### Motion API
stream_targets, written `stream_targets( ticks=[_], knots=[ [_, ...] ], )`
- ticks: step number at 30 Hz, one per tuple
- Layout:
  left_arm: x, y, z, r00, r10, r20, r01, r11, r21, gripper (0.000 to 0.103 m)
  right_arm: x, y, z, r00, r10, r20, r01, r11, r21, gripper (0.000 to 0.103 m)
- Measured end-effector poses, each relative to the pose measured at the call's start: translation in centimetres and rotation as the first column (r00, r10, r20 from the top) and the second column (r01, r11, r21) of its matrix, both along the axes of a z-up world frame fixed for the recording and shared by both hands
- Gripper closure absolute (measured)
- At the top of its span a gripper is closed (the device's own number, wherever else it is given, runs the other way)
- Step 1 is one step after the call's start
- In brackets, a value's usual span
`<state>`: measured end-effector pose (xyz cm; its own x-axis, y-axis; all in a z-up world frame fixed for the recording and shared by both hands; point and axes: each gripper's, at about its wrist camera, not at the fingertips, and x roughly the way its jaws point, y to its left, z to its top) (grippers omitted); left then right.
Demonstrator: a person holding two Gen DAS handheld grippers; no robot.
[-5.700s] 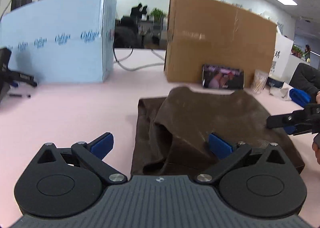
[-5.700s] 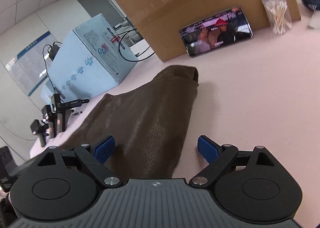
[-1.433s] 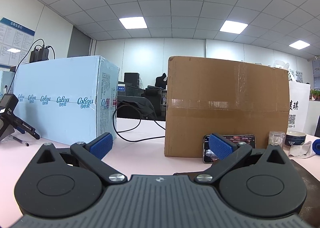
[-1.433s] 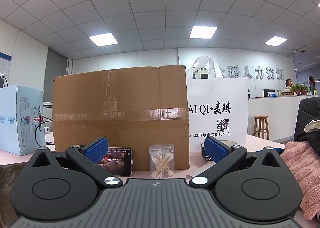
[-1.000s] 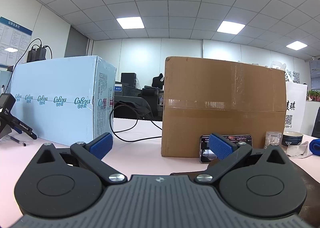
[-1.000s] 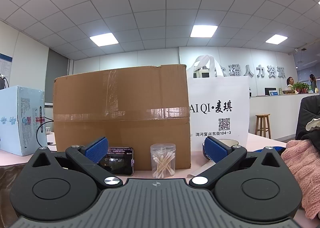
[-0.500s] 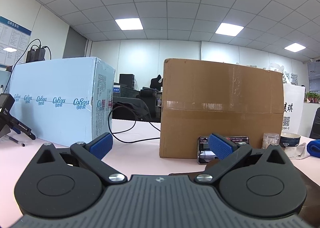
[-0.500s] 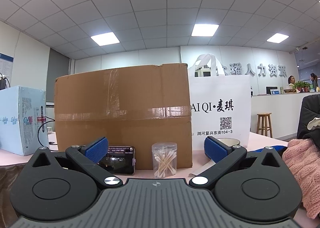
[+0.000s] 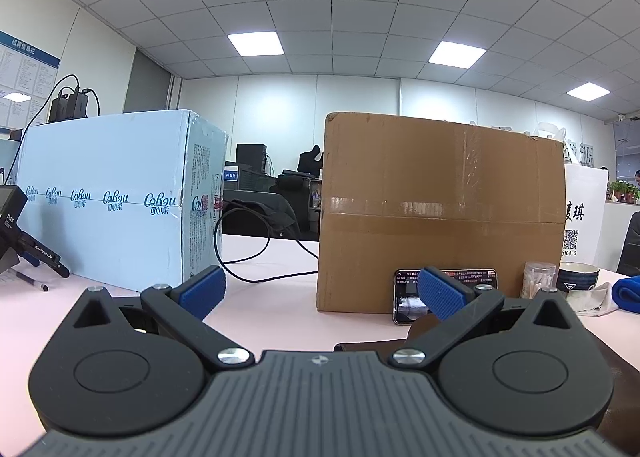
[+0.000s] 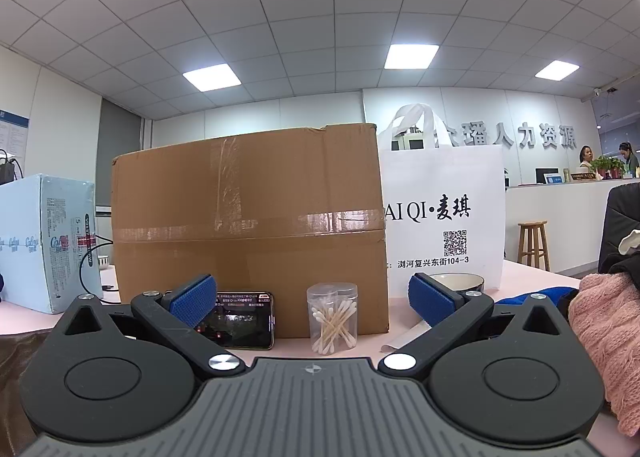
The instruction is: Fold clothes
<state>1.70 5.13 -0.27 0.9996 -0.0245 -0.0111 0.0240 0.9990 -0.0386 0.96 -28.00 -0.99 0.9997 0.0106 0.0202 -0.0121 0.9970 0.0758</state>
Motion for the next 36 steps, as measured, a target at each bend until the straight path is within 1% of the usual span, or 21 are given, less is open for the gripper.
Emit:
stream_targets(
  ticks=[9, 16, 19, 26, 36],
  knots=[
    [-0.13, -0.22, 0.06, 1.000, -0.022, 0.000, 0.022, 1.000, 0.013, 0.000, 0.06, -0.19, -0.03, 1.000, 0.008, -0.001, -0.008, 1.000, 0.010, 0.000],
    [-0.19, -0.22, 0.00, 1.000, -0.027, -0.004, 0.027, 1.000, 0.010, 0.000, 0.10, -0.35, -0.07, 1.000, 0.015, -0.006, -0.015, 1.000, 0.018, 0.000],
    [-0.16, -0.02, -0.01, 0.999, -0.050, -0.003, 0.050, 0.999, 0.001, 0.000, 0.13, -0.37, -0.08, 1.000, 0.018, -0.007, -0.018, 1.000, 0.020, 0.000],
    [-0.48, -0.29, -0.12, 0.999, -0.050, 0.009, 0.050, 0.999, 0.018, 0.000, 0.49, -0.38, -0.02, 1.000, 0.019, -0.010, -0.019, 1.000, 0.017, 0.000],
    [-0.53, -0.35, -0.21, 0.999, -0.052, 0.006, 0.052, 0.998, 0.018, 0.000, 0.43, -0.37, -0.15, 1.000, 0.019, -0.010, -0.019, 1.000, 0.018, 0.000]
  ],
)
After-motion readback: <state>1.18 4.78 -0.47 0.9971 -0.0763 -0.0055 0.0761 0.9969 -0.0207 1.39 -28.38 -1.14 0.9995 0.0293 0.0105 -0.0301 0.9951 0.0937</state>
